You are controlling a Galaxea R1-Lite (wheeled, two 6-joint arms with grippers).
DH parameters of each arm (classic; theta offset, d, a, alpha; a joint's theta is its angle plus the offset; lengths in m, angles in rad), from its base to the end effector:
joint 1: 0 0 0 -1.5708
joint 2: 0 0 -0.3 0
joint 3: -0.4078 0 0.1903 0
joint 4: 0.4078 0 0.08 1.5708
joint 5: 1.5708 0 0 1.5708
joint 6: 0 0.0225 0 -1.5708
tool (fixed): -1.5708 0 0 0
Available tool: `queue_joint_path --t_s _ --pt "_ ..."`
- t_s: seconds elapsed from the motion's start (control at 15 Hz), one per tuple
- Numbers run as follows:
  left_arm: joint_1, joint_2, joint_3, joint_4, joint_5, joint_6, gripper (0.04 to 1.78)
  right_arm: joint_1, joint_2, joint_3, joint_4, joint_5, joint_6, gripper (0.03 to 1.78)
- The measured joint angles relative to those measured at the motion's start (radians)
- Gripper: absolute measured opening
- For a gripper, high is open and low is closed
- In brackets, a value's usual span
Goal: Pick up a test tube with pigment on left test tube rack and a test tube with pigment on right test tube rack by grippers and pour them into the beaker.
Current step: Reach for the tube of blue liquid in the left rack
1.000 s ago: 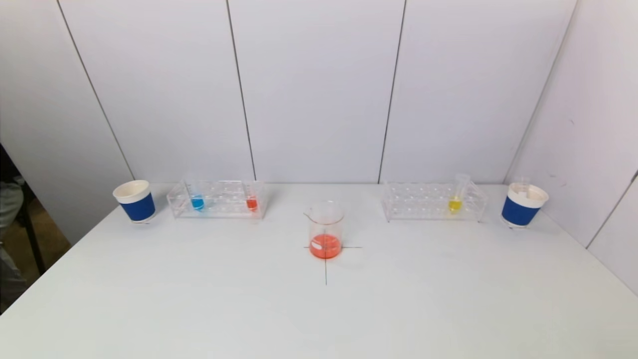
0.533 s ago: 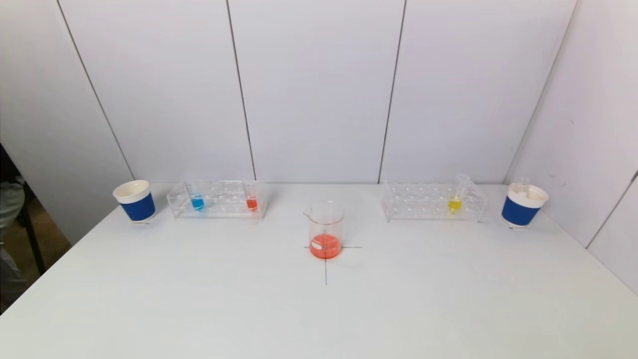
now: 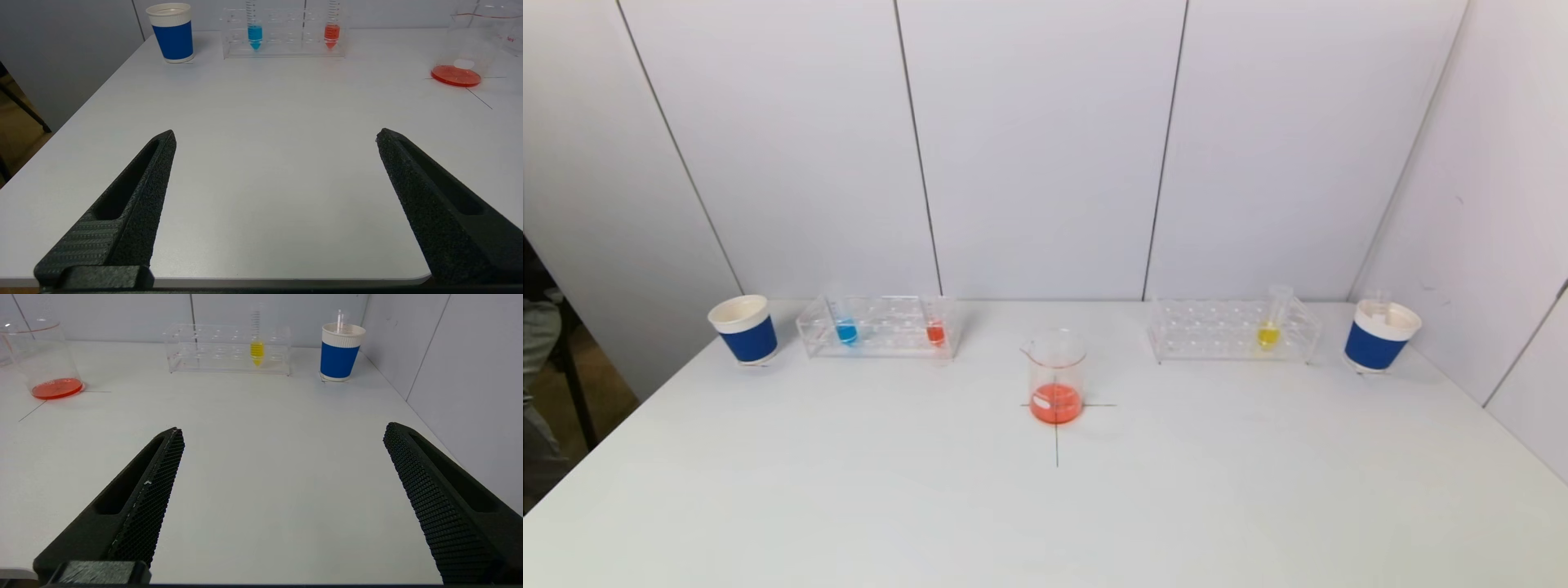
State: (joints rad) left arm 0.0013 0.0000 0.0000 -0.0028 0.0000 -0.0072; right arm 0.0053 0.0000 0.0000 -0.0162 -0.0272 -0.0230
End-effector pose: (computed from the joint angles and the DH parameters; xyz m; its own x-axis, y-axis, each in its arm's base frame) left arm -0.0228 0.0000 0.0758 1.0000 0.0013 0.0028 -0.0013 1.0000 -0.0072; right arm -0.0228 -0.0007 0.0771 0.9996 -0.0219 0.0162 0.0223 0.9995 -0.0226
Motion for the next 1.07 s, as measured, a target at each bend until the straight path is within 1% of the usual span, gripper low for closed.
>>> queue_joint_path --t_s 0.53,0.73,1.07 --pt "0.000 0.000 0.000 0.000 0.000 0.000 1.72 0.002 -0.001 0.000 0.000 -0.004 0.020 1.77" --pt "0.000 0.000 0.000 0.000 0.000 0.000 1.72 0.002 -0.001 0.000 0.000 -0.004 0.043 1.77" --pt "0.000 0.000 0.000 0.000 0.000 0.000 1.72 0.002 -0.001 0.000 0.000 -0.005 0.044 1.77"
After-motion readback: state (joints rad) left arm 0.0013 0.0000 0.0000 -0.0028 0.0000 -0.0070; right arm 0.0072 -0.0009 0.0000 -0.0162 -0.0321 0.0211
